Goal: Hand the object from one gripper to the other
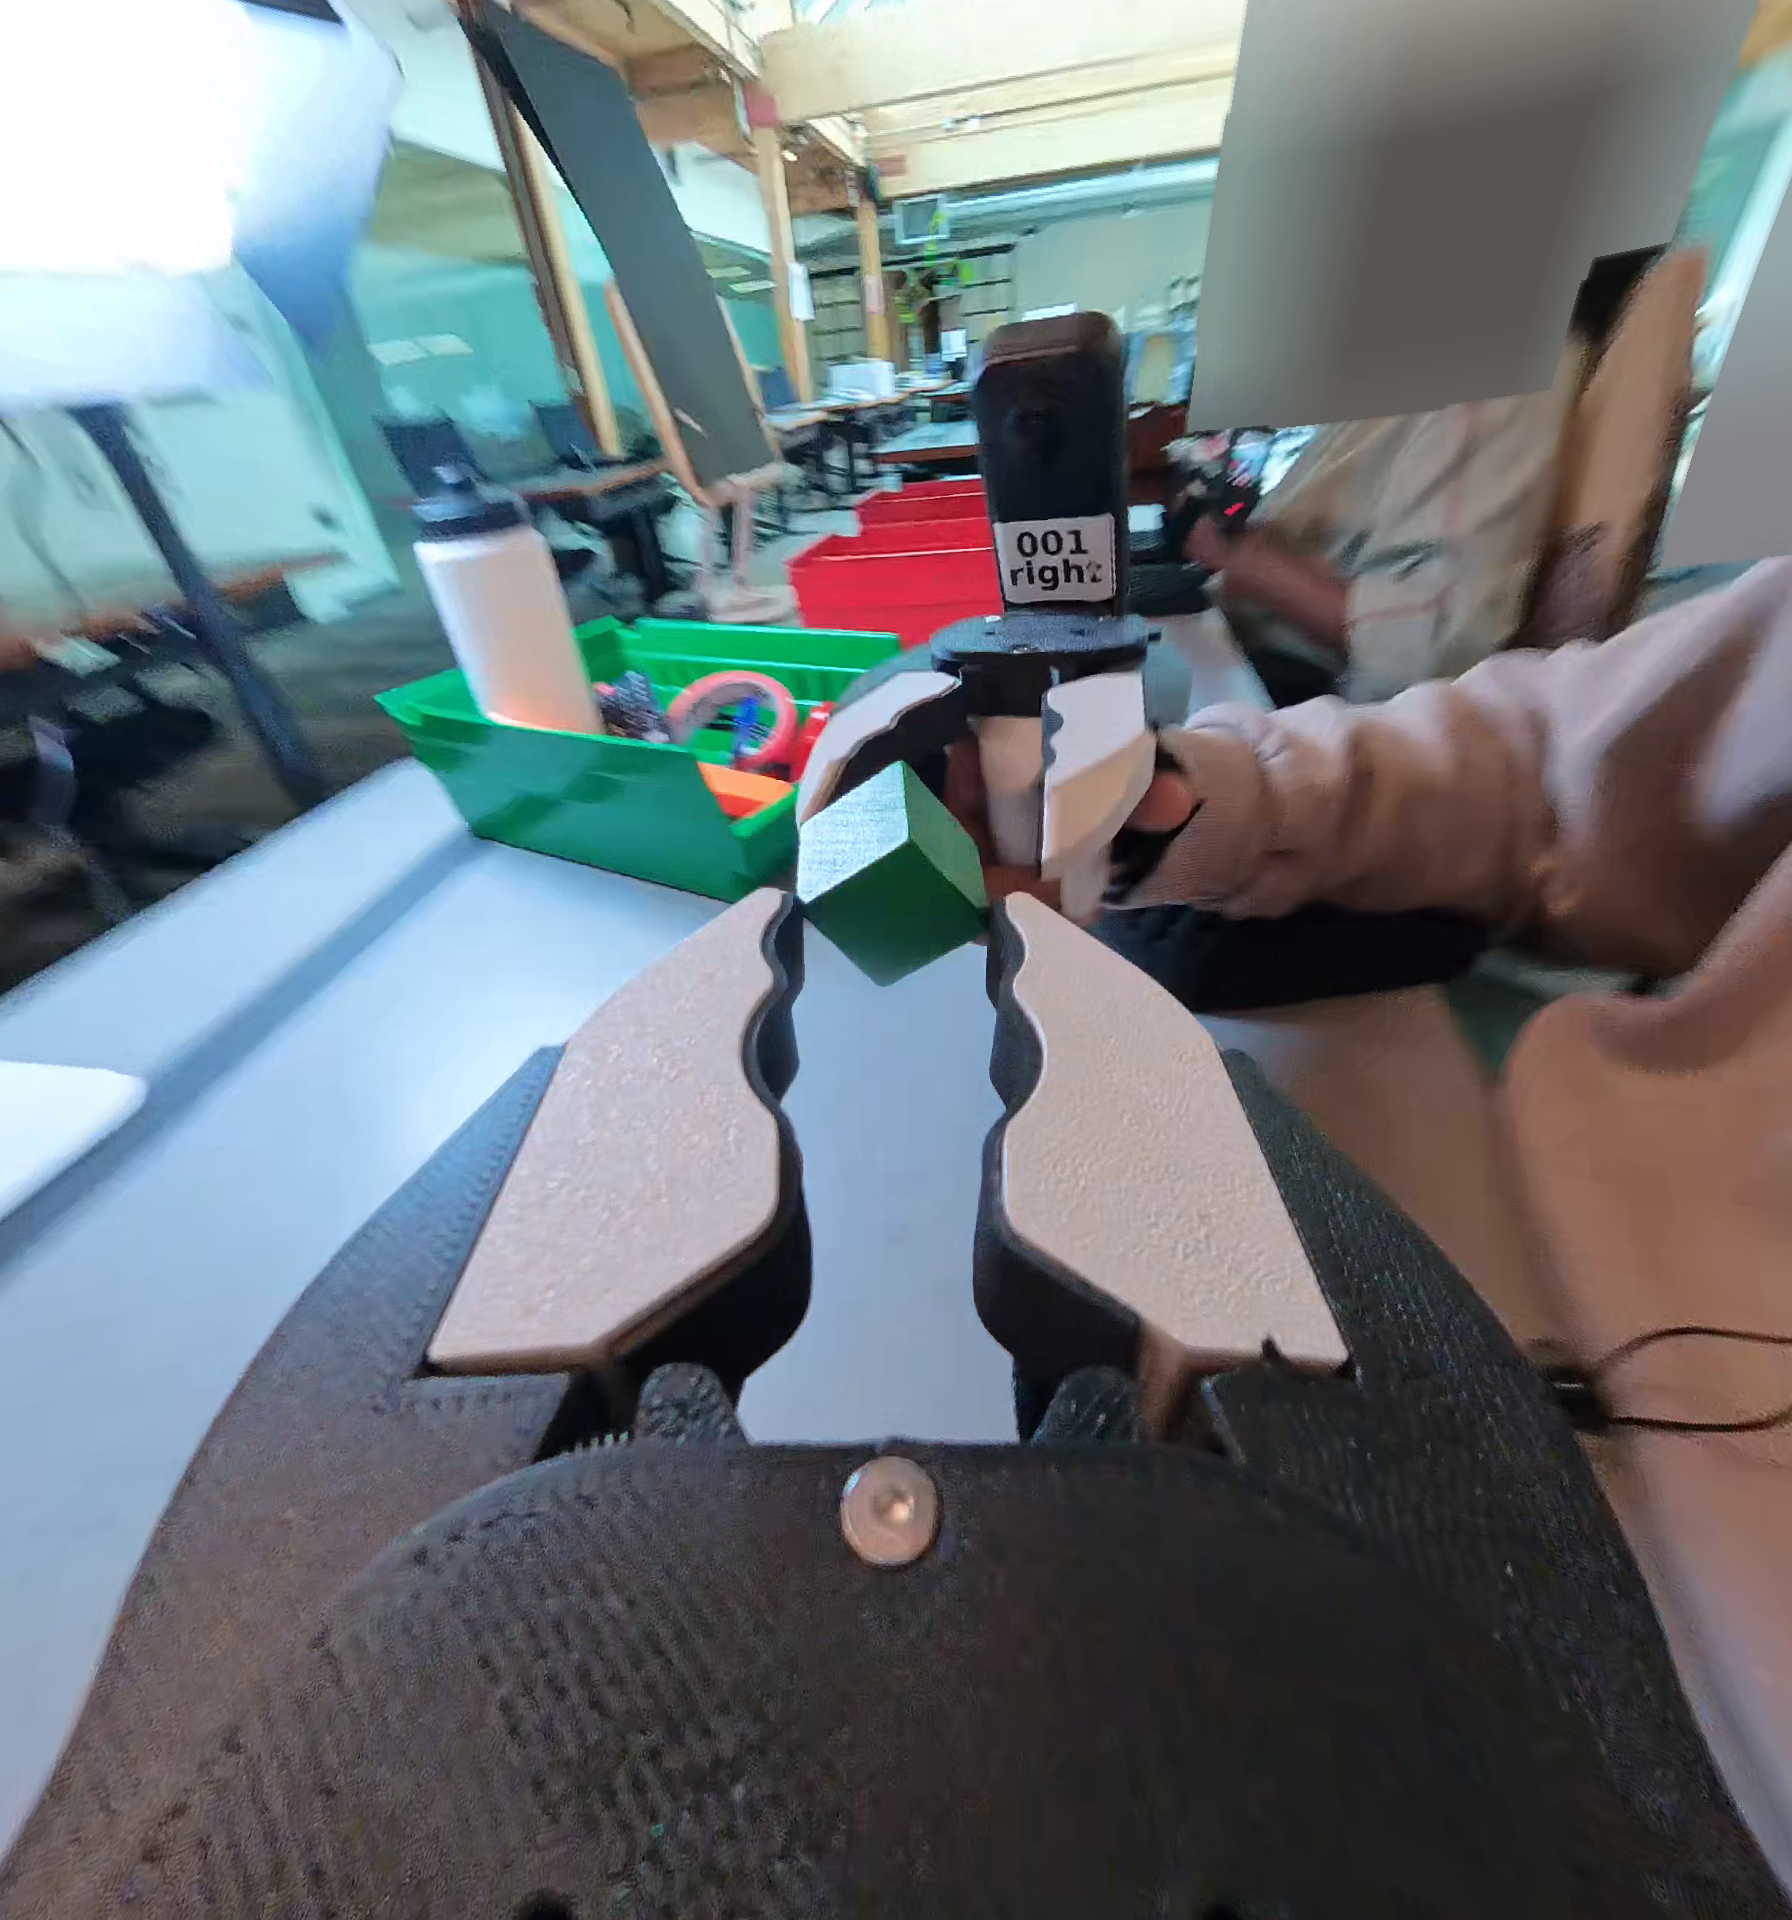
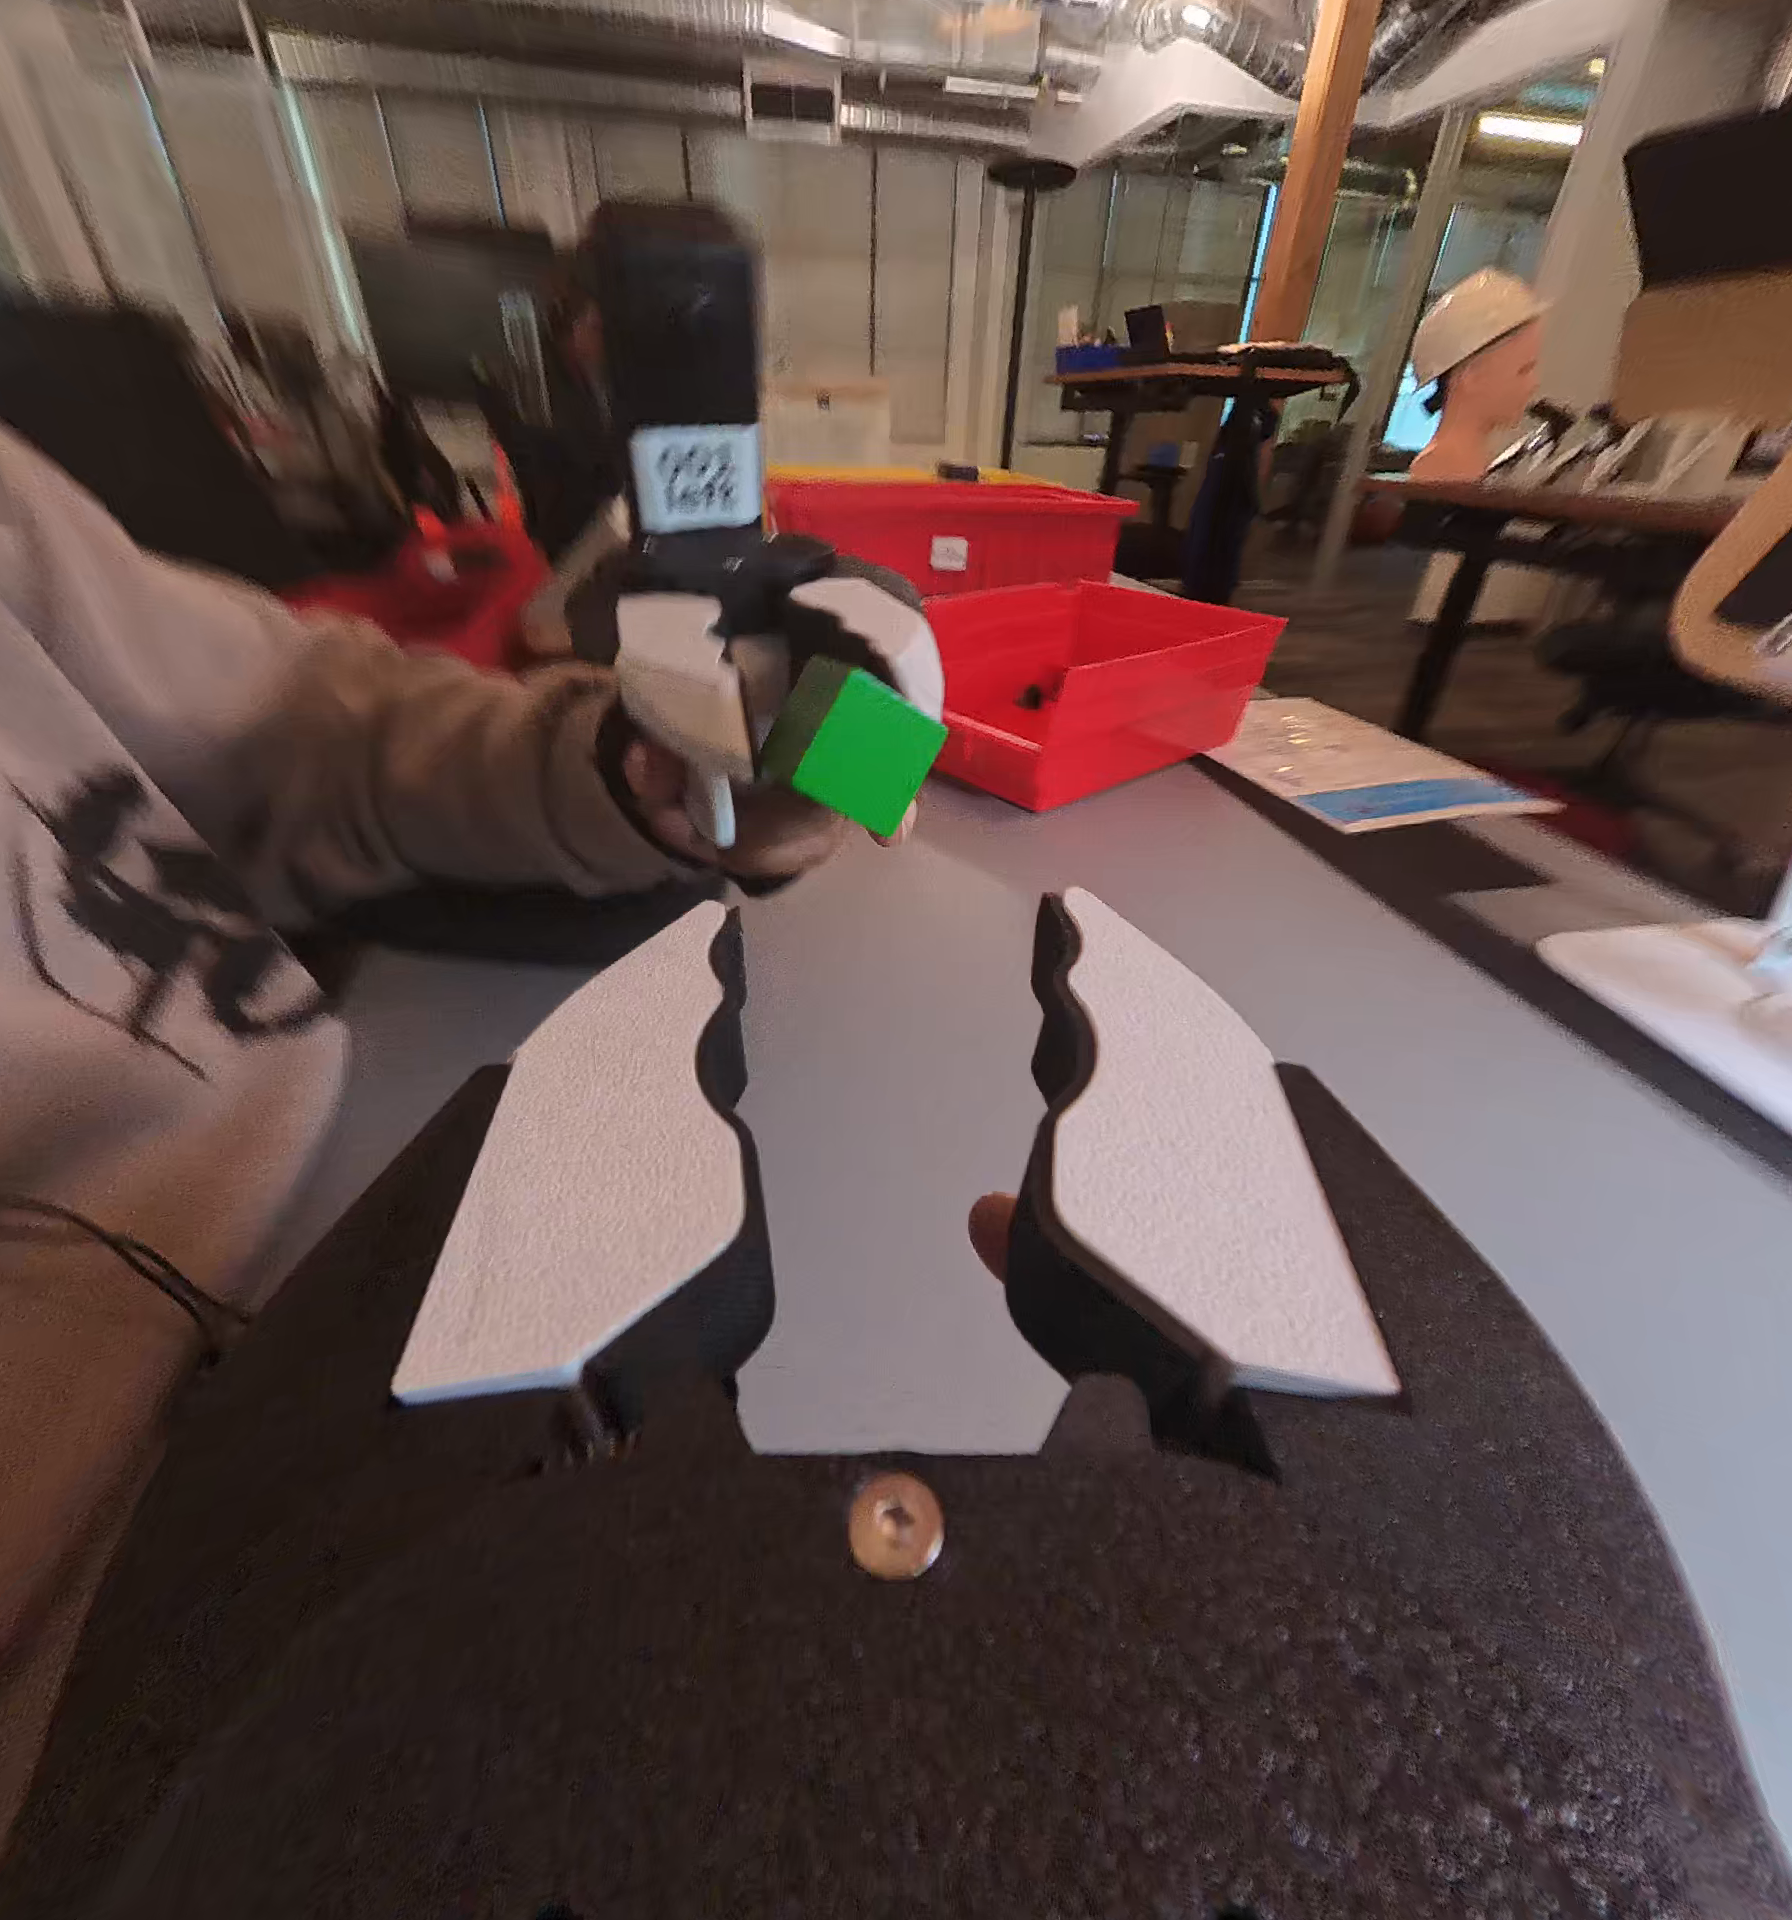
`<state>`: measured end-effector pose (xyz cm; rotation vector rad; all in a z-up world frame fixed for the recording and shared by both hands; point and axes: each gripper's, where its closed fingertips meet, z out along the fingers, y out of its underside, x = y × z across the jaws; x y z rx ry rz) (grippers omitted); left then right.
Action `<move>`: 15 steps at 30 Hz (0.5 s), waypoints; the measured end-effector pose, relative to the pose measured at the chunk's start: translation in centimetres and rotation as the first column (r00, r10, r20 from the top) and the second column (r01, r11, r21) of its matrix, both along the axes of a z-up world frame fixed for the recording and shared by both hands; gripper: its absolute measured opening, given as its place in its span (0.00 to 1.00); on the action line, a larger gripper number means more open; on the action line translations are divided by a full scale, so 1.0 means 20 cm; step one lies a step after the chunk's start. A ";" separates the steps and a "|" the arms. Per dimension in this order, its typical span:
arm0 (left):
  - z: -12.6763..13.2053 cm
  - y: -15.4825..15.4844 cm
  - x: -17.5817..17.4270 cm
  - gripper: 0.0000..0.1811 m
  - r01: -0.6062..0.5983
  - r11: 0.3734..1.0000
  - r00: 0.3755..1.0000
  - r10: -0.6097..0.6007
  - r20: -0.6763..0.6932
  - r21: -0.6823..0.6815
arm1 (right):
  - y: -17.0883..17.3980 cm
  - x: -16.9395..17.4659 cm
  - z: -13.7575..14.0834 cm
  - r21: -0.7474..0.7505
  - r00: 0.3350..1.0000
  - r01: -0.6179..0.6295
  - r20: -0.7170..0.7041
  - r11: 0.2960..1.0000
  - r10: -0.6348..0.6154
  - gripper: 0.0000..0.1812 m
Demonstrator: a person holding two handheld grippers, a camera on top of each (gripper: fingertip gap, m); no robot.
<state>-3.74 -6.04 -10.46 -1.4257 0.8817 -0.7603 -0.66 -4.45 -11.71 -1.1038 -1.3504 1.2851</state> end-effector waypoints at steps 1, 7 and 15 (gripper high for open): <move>-0.01 0.00 0.00 0.19 0.034 0.997 0.999 -0.032 0.038 -0.069 | -0.01 0.01 -0.01 0.071 1.000 0.004 0.014 0.997 -0.005 0.29; -0.07 -0.03 0.06 0.19 0.272 0.867 0.951 -0.175 0.256 -0.417 | -0.06 0.01 -0.02 0.357 0.998 0.057 0.012 0.933 -0.065 0.25; -0.12 -0.07 0.11 0.19 0.435 0.668 0.883 -0.183 0.432 -0.604 | -0.13 0.00 -0.07 0.605 0.991 0.070 0.050 0.793 -0.126 0.24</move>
